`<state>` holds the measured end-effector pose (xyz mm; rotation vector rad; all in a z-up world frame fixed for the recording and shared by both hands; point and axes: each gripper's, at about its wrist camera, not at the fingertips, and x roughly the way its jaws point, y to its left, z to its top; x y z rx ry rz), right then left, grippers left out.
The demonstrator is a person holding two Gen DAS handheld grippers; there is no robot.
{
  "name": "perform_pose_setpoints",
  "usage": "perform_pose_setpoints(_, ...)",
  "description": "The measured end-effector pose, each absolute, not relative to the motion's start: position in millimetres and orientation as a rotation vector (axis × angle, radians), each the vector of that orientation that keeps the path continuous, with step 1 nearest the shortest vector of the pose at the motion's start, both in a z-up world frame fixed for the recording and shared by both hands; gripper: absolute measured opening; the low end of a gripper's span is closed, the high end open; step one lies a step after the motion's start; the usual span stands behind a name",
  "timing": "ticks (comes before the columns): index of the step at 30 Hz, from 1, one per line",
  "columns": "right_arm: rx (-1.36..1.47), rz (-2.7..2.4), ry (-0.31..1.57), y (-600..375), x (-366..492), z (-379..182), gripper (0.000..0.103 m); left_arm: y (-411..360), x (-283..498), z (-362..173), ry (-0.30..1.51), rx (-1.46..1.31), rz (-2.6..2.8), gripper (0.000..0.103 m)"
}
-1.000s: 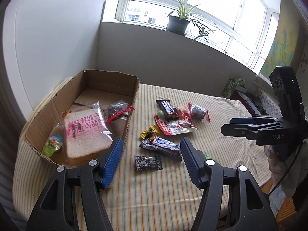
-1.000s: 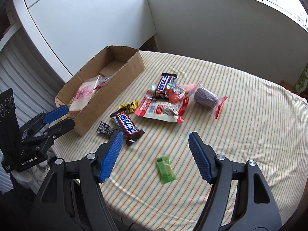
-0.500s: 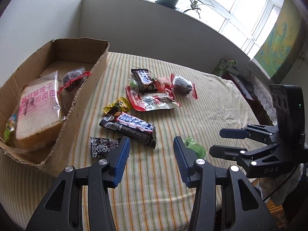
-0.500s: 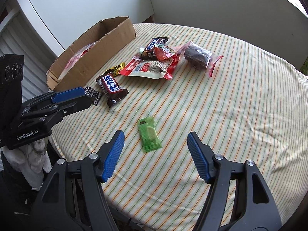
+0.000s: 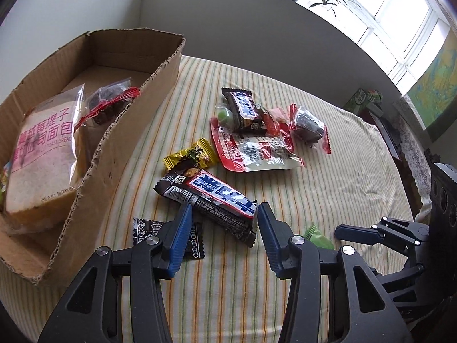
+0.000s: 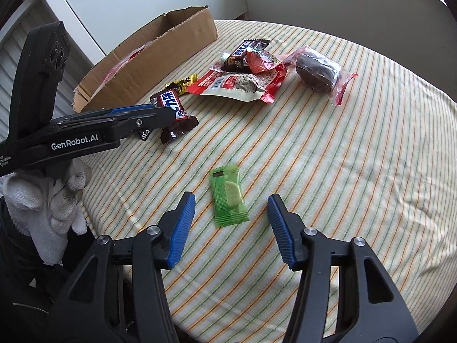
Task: Organize snacks
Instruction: 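Move left gripper toward Snickers bar while right approaches green wrapped candy, then grasp the Snickers bar with left gripper while right grasps green candy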
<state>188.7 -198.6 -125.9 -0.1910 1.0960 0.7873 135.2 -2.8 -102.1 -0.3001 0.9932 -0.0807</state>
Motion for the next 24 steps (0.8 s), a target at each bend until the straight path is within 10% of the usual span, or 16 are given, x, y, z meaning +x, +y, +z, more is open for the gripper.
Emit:
perform_pose_setpoints(15,-0.275,0.772,1.06,-184.5,187.2,-128.1,0.056,-21.0,154.6,-111.7,0.986,-0.166,-0.011,0.052)
perform_pose_setpoints(24,-0.421,0.729,1.025,-166.6,172.2,-129.7,0.044,-11.1,151.1,-110.8,0.957,-0.194,-0.014,0.034)
